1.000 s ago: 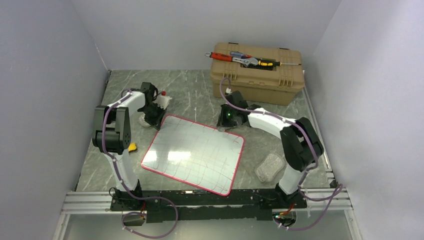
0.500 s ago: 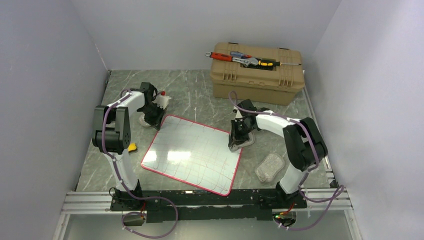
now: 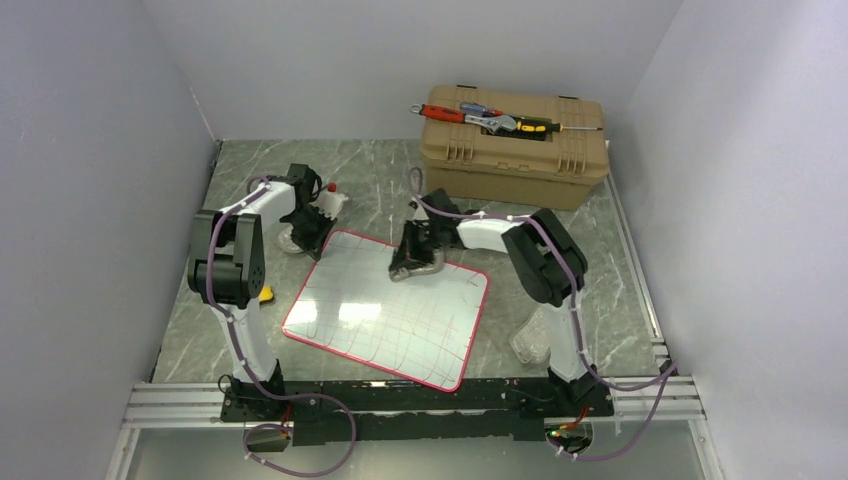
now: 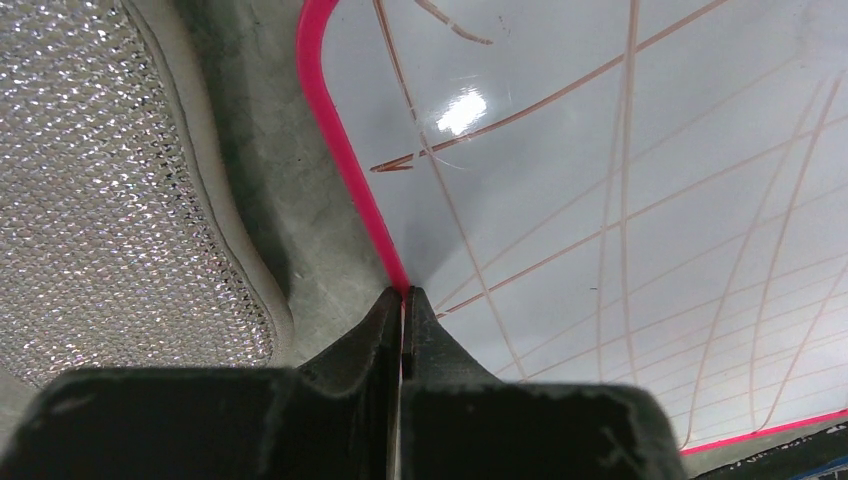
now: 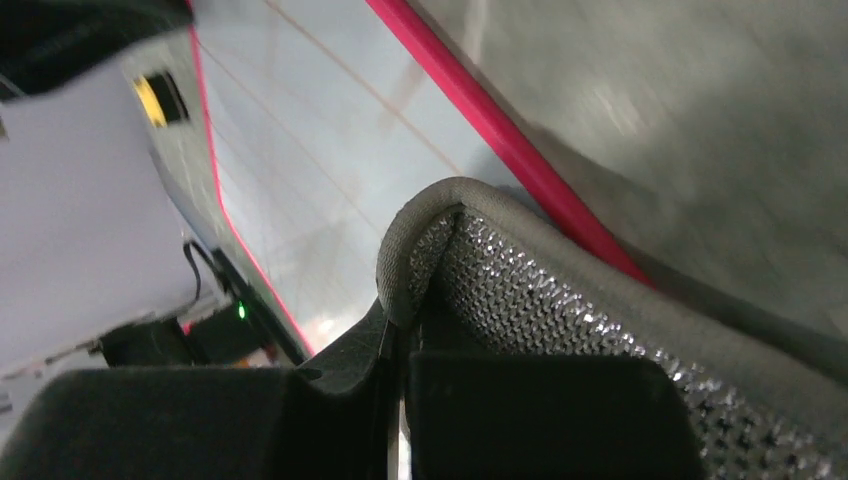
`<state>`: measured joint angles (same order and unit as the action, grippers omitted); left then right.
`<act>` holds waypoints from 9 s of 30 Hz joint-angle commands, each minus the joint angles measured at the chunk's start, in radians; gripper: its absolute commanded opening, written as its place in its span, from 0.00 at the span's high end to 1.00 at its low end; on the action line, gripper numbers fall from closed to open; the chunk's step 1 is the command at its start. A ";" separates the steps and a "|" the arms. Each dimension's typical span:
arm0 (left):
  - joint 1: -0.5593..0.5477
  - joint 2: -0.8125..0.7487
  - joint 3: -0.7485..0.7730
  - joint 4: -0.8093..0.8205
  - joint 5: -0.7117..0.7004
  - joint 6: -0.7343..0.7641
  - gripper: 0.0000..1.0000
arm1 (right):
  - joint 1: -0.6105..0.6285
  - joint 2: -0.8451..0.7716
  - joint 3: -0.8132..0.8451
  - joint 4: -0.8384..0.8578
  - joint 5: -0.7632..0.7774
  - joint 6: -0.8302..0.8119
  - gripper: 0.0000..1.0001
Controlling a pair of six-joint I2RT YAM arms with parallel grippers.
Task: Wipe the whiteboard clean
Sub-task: Hold the whiteboard at the center of the board.
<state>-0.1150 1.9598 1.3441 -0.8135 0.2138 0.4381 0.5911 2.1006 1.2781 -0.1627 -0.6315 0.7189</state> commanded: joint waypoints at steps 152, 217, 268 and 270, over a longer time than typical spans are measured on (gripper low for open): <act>0.027 0.086 -0.071 0.012 0.082 0.039 0.98 | 0.209 0.120 -0.204 0.210 0.062 0.143 1.00; 0.023 0.036 -0.094 0.002 0.114 0.042 0.98 | 0.009 -0.052 -0.592 0.357 0.302 0.224 1.00; 0.023 0.039 -0.086 -0.007 0.106 0.042 0.98 | 0.144 -0.412 -0.705 -0.018 0.183 0.043 1.00; 0.023 0.033 -0.094 -0.006 0.113 0.041 0.98 | 0.183 -0.317 -0.646 0.077 0.138 0.074 1.00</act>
<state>-0.0772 1.9324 1.3087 -0.7937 0.3462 0.4660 0.7139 1.6234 0.6308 -0.0189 -0.5598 0.8291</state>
